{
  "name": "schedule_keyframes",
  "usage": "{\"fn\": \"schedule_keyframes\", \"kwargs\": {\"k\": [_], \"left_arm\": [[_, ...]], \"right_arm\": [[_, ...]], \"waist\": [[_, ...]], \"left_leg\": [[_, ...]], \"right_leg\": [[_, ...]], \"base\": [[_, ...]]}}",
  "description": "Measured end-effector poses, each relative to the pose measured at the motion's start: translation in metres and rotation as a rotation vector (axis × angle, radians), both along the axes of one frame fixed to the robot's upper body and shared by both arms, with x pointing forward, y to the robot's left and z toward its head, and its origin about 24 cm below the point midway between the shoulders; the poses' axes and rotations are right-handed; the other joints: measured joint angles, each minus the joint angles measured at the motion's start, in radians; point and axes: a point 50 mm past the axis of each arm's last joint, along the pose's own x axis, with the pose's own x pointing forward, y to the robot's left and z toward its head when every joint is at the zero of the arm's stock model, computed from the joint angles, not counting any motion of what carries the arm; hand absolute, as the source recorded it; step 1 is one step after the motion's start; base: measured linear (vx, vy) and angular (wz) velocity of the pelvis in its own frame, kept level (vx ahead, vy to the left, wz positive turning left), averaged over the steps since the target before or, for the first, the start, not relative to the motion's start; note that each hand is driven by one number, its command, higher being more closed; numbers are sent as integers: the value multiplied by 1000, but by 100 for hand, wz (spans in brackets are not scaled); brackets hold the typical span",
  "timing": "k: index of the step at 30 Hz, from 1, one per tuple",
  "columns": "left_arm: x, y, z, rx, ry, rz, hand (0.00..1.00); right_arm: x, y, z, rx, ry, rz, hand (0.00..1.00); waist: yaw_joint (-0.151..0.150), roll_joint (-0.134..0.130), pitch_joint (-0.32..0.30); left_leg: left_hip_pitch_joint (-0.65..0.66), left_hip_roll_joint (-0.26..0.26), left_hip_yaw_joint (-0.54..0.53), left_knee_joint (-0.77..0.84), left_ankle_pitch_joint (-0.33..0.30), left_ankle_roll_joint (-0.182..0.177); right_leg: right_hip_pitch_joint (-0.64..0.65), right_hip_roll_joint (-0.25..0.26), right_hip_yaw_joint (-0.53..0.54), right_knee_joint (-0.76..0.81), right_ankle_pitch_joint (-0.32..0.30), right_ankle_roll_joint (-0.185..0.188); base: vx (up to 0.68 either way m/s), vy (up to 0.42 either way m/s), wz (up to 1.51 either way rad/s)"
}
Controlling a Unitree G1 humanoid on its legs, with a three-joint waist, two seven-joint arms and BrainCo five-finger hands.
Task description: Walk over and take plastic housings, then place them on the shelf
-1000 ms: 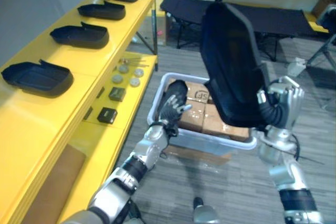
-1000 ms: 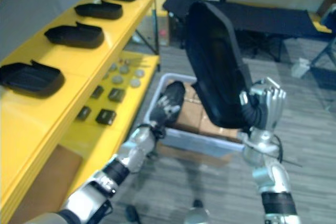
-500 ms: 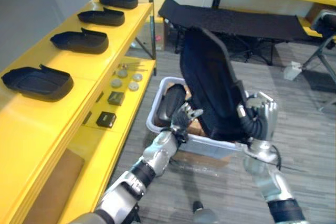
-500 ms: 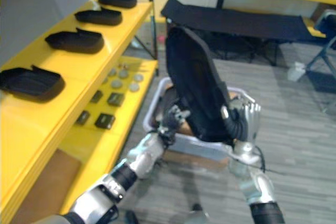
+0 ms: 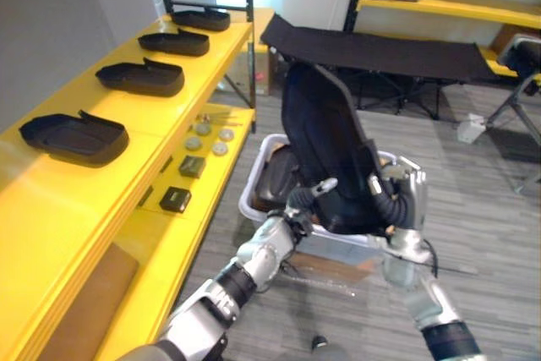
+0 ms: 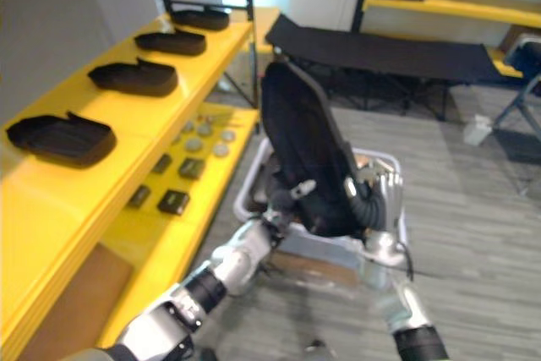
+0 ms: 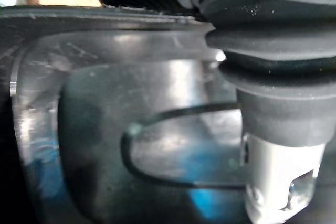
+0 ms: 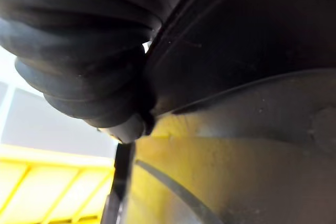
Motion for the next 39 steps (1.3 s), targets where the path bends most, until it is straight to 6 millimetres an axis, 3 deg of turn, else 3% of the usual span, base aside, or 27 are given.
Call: {"fn": "schedule_keyframes", "kwargs": {"k": [6,7,13,16,21,24,27,29,33,36,39], "left_arm": [[2,3,1,30,-15,47,100],[2,3,2,40,-30,47,100],[-3,7,-1,49,-39,72,100],[-3,9,-1,125,-73,90,100],[-2,11,4,319,-194,156,100],[3,19,17,447,-306,270,100],[7,35,28,567,-405,446,100],[11,54,31,645,-427,605,100],[13,94,24,770,-392,845,100],[9,131,17,815,-344,1021,100],[-8,178,18,789,-313,1253,100]], "right_arm": [[-1,9,-1,53,2,28,100],[-3,10,-1,61,1,28,0],[-9,13,-2,116,30,89,0],[-7,11,-4,140,75,97,0],[-5,8,-4,210,116,122,0],[-1,10,15,286,98,198,0],[2,13,47,377,43,332,0],[0,3,67,422,-8,406,0],[-15,-26,90,457,-91,455,0],[-34,-52,85,508,-107,407,0],[-56,-74,58,628,-53,280,0]], "waist": [[4,-1,0],[8,-1,0],[16,-8,-2],[16,-13,-3],[42,-23,-7],[45,-23,-7],[45,-23,-8],[45,-23,-8],[43,-23,-8],[37,-23,-16],[7,-21,-29]], "left_leg": [[-3,0,-1,0,-1,1],[-4,-1,-1,0,-2,2],[-1,-3,-7,0,0,3],[-2,-6,-27,0,0,3],[-1,-7,-34,0,1,3],[1,-6,-36,0,2,3],[6,-9,-36,0,9,3],[10,-9,-35,0,12,5],[13,-8,-32,0,10,3],[15,-7,-27,-1,8,1],[15,-4,-14,-1,6,1]], "right_leg": [[-1,-1,-1,-10,-4,6],[-1,-1,-2,-12,-4,6],[13,-2,-18,-12,0,9],[27,-4,-37,-12,-1,9],[33,-3,-41,-12,-2,7],[35,-1,-41,-11,-2,7],[33,2,-40,2,-3,6],[33,2,-39,7,-5,4],[32,2,-37,6,-17,-3],[30,3,-33,4,-20,-2],[22,4,-22,3,-20,-3]], "base": [[0,0,0],[0,0,0],[55,-6,5],[37,-3,17],[7,1,4],[-11,5,0],[-35,12,0],[-52,10,0],[-46,10,-1],[-23,6,-5],[19,-5,-10]]}}
